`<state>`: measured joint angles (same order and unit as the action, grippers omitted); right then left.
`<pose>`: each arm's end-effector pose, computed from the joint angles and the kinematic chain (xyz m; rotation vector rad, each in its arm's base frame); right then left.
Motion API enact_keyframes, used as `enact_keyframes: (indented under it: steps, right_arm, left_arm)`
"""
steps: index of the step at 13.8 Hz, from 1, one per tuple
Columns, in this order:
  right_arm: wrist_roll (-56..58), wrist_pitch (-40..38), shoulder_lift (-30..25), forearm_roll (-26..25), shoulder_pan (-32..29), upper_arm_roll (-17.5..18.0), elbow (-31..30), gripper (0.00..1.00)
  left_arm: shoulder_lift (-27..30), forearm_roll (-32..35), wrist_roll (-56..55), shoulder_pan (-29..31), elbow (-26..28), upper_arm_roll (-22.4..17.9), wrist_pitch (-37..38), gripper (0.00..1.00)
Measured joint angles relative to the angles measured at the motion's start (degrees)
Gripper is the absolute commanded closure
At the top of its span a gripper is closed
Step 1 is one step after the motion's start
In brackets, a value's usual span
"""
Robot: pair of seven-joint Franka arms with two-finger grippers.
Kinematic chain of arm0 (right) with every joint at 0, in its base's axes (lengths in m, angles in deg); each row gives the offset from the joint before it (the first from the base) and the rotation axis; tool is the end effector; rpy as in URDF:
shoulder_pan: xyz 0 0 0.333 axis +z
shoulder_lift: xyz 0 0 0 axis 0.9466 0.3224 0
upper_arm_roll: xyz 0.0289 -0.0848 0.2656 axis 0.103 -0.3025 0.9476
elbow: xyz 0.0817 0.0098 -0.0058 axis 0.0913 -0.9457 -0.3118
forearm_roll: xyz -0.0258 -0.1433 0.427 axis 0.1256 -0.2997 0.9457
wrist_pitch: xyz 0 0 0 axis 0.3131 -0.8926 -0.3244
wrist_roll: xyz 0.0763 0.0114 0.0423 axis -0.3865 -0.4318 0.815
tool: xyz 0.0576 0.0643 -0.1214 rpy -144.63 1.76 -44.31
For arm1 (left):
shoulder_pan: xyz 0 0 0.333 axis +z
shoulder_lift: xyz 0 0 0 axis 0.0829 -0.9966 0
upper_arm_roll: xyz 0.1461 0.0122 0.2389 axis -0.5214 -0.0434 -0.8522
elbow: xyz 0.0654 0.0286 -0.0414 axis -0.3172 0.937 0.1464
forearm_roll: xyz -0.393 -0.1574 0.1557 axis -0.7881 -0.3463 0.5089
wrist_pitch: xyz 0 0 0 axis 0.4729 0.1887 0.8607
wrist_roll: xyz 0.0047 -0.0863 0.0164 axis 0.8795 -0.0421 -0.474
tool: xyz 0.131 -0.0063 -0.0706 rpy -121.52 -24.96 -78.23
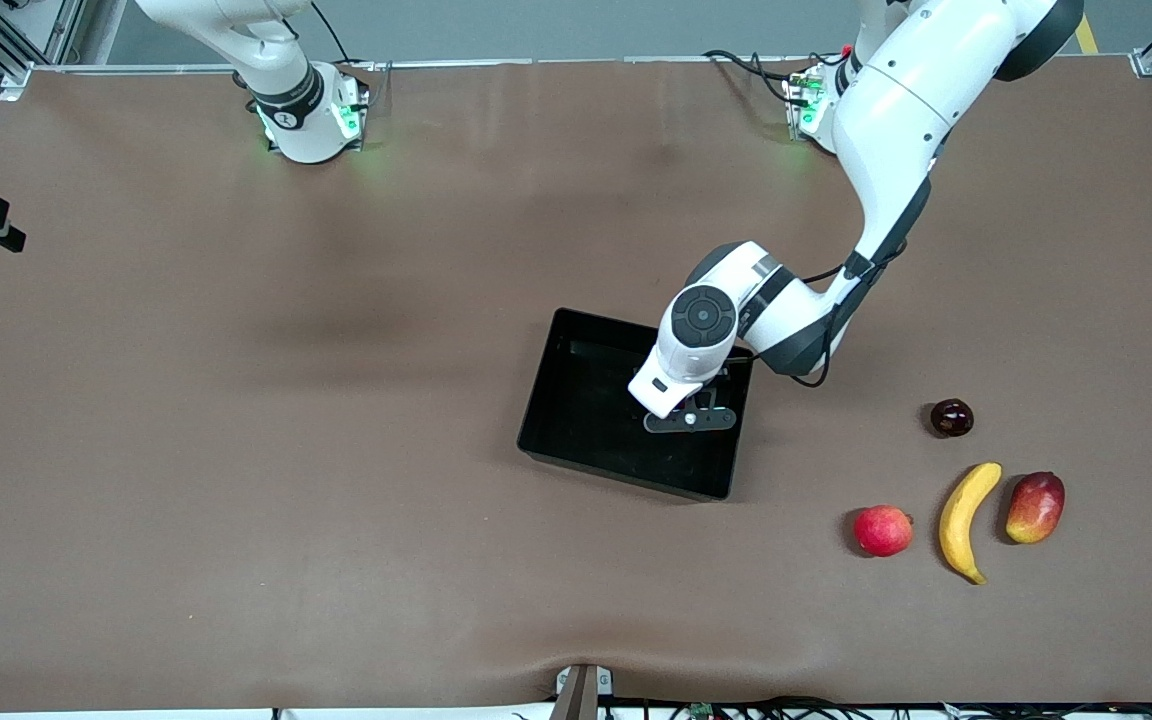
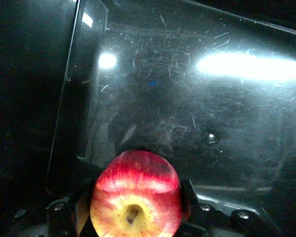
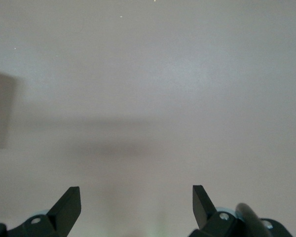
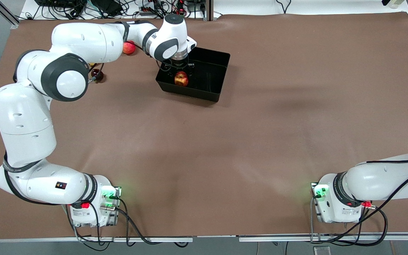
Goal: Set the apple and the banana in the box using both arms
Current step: 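Open the left gripper to release the apple and move back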
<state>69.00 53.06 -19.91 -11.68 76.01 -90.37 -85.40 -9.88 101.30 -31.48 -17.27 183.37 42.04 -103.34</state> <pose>0.5923 -0.0823 0.5822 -3.1094 -0.0533 0.0139 0.5664 -0.4096 0.1126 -3.1110 -0.0565 0.0991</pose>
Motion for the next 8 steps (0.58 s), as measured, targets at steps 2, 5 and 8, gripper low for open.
enact_keyframes:
  steps: [2, 5, 8]
  right_arm:
    - [0.03, -0.07, 0.00, -0.06, -4.96, 5.88, 0.04, 0.00]
    - [0.02, -0.07, 0.00, -0.19, -7.31, 8.84, 0.08, 0.00]
    - [0.02, -0.07, 0.00, -0.21, -7.37, 8.92, 0.11, 0.00]
  left_arm:
    - [0.50, 0.00, 0.00, 0.31, -0.90, 0.01, 0.29, 0.00]
    - [4.51, 0.00, 0.00, 2.00, -2.77, 0.05, 3.11, 0.00]
    - [9.07, -0.01, 3.20, 4.81, -6.21, 0.11, 9.58, 0.00]
